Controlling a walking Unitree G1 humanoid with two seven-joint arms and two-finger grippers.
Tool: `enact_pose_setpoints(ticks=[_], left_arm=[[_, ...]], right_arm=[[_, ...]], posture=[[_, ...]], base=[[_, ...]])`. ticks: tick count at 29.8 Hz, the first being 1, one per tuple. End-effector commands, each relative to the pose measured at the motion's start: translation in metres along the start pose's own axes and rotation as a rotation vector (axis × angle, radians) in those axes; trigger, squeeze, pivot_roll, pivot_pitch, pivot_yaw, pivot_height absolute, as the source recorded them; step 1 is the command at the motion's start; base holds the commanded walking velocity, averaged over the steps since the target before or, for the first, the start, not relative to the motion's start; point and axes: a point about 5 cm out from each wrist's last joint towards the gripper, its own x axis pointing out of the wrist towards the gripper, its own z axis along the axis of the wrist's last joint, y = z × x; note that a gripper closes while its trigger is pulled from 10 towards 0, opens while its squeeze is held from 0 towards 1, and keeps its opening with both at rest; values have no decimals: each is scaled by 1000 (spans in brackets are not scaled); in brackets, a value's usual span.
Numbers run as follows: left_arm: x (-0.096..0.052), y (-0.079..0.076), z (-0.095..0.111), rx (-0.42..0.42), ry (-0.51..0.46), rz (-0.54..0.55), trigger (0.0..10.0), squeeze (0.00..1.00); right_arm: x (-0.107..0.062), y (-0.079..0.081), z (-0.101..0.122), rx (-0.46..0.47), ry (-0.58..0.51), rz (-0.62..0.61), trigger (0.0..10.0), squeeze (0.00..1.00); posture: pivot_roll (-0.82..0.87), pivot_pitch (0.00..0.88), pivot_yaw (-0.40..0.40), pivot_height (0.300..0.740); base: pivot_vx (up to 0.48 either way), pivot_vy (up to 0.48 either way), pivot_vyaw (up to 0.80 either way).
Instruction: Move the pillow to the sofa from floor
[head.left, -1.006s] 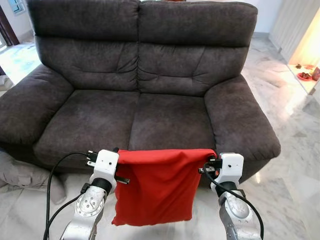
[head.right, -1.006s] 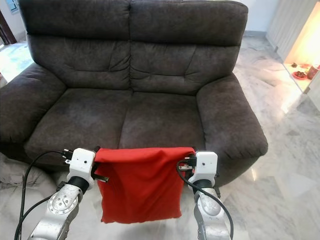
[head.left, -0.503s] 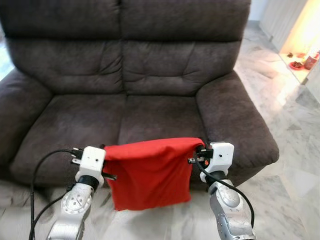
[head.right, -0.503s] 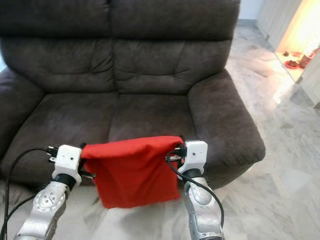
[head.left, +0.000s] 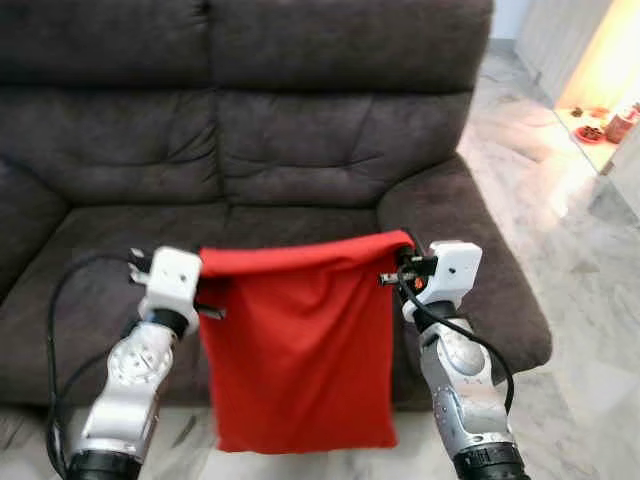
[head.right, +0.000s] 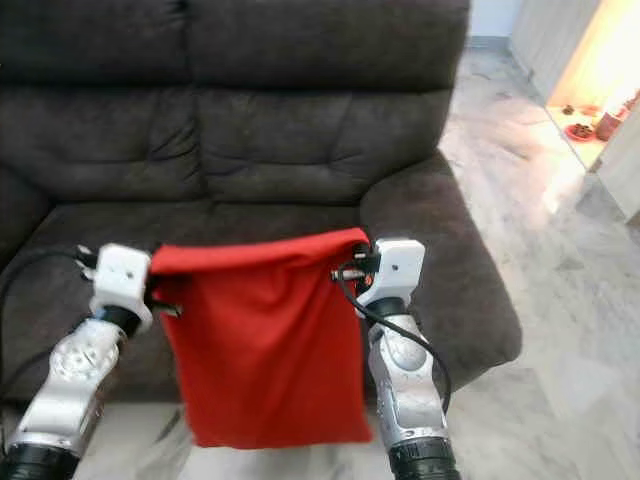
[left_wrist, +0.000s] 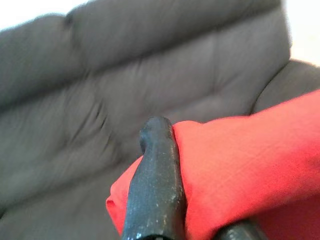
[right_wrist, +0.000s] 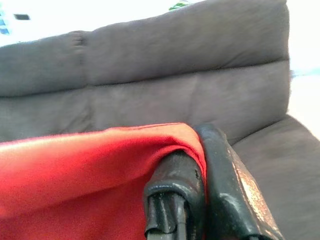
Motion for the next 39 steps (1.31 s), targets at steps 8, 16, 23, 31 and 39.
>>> enact_pose_setpoints(ticks=[8,16,23,31,39], left_arm=[[10,49,66,128,-202,84,10000,0],[11,51,94,148,-264,87,10000,0],[9,47,93,138,-253,83,10000,0],[9,41,83,132,-187,37,10000,0],[3,13,45,94,-50,-81,10000,0]], right_arm=[[32,24,106,-15,-396,120,10000,0],[38,37,129,-19,-467,223,10000,0],[33,52,123,-37,-448,341,10000,0],[32,57,111,-35,-407,397,10000,0],[27,43,58,-89,-196,411,10000,0]], posture=[[71,148,7,740],[75,150,-3,740],[74,154,-6,740],[78,155,-6,740],[72,156,-6,740]], base=[[379,0,0],[382,0,0],[386,0,0],[383,0,0],[42,0,0]])
